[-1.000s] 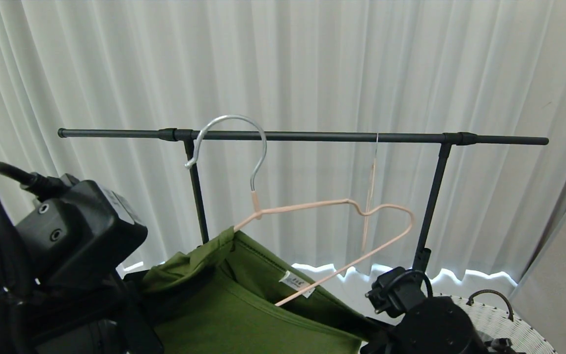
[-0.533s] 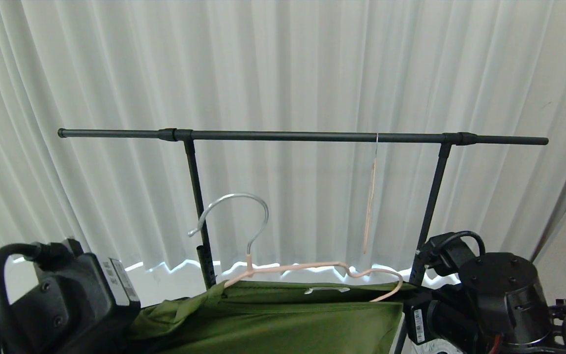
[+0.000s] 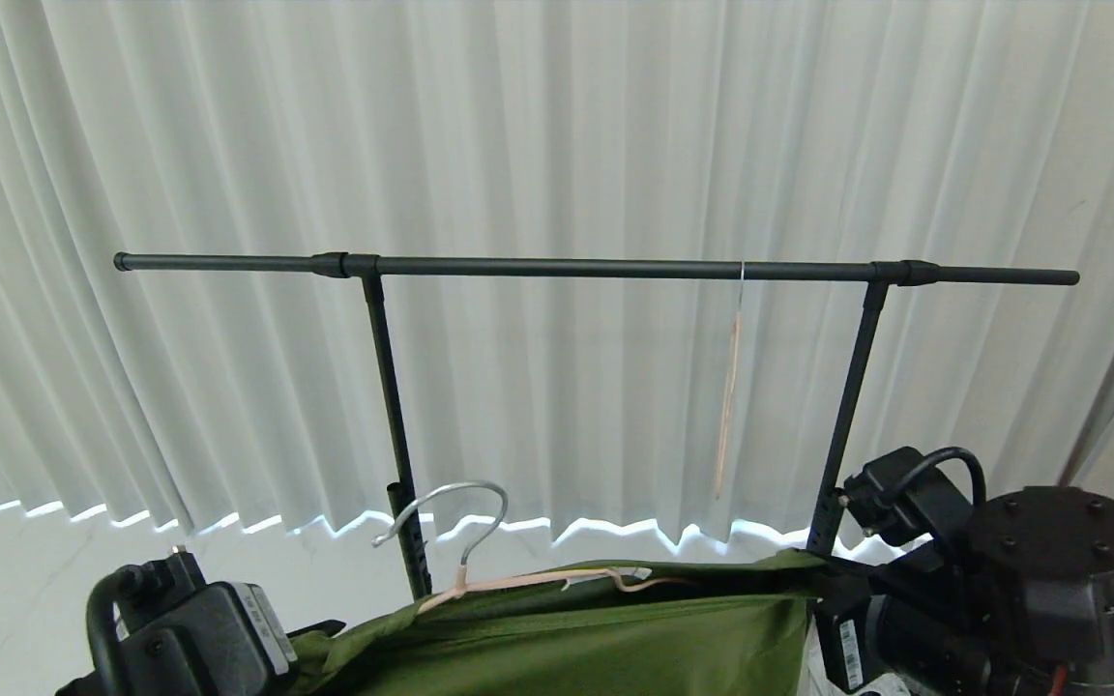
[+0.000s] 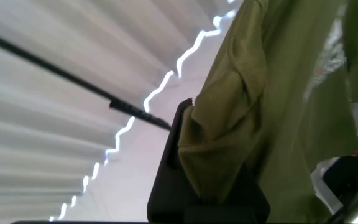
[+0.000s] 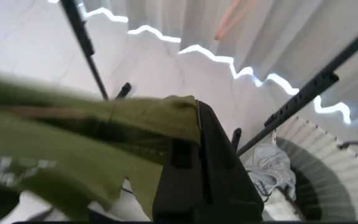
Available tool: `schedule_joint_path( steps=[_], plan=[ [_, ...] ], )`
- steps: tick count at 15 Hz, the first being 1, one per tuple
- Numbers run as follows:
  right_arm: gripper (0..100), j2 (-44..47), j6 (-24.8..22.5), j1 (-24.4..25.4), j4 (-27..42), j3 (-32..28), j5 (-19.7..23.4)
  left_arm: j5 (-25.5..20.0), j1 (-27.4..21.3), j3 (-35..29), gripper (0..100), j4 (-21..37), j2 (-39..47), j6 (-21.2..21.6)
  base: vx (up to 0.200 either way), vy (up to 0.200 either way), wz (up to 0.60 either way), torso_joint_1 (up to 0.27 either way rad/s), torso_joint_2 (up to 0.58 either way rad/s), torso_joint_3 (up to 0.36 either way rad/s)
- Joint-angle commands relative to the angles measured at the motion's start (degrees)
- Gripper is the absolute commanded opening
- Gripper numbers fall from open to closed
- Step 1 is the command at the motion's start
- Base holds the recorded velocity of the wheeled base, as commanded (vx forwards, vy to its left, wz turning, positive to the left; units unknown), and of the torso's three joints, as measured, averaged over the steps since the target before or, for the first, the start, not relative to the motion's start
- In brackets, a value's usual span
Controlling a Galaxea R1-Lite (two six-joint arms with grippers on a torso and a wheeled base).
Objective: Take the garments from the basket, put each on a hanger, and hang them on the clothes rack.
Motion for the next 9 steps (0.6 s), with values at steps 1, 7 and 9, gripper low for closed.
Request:
schedule_joint_path(
  steps=[1, 7, 9],
  plan=[
    [0, -4.2, -1.1, 3.2, 2.9, -0.2, 1.3, 0.0, 0.6, -0.2, 0, 0.0, 0.9, -0.6, 0.0, 0.0, 0.0, 0.0, 0.0, 0.0],
    [100, -10.7, -5.8, 9.1, 7.7, -0.2, 9.4, -5.0, 0.0, 0.1, 0, -1.4, -1.0, -2.6, 0.0, 0.0, 0.0, 0.0, 0.0, 0.0],
    [100, -12.4, -10.7, 9.1, 9.8, -1.0, 13.2, -7.9, -0.1, 0.3, 0, -1.4, -2.1, -2.3, 0.0, 0.0, 0.0, 0.0, 0.0, 0.0]
  ],
)
